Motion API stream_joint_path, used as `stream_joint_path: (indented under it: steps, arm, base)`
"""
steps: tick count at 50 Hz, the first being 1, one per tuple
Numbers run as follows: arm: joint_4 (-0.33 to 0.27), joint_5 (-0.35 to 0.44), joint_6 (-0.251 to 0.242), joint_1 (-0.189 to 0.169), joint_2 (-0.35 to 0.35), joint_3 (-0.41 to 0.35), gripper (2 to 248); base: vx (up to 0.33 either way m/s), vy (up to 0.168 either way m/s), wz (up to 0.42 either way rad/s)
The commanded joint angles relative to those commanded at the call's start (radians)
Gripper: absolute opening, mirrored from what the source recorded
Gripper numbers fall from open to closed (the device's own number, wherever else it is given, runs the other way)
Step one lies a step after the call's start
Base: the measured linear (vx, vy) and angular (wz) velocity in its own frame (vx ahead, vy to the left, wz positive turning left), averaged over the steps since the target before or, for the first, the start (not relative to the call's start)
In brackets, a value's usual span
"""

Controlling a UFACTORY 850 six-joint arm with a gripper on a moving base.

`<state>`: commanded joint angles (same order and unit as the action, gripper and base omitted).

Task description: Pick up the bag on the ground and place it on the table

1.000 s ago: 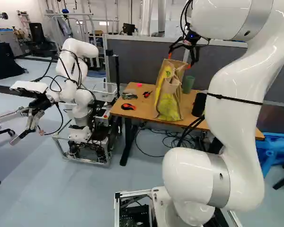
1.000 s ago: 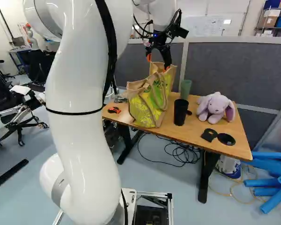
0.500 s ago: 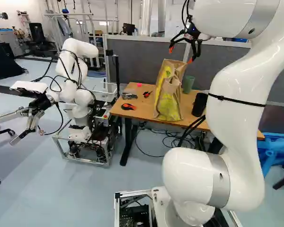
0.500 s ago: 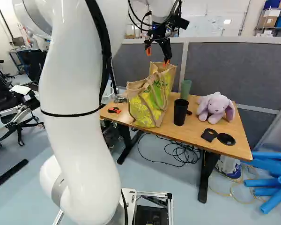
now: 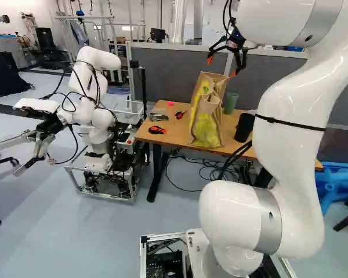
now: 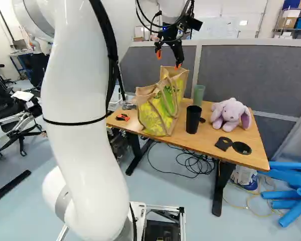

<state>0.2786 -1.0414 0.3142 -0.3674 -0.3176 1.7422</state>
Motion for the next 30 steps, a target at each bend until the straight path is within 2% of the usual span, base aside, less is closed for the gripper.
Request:
stream_joint_path:
  steps: [12,30]
  arm:
    - [0.0,0.0,0.0,0.0,0.0,0.0,247]
    - [0.0,0.0,0.0,0.0,0.0,0.0,247]
  base:
    - [-0.275,-0.002,0.017]
    - [-0.357,-0.006,0.034]
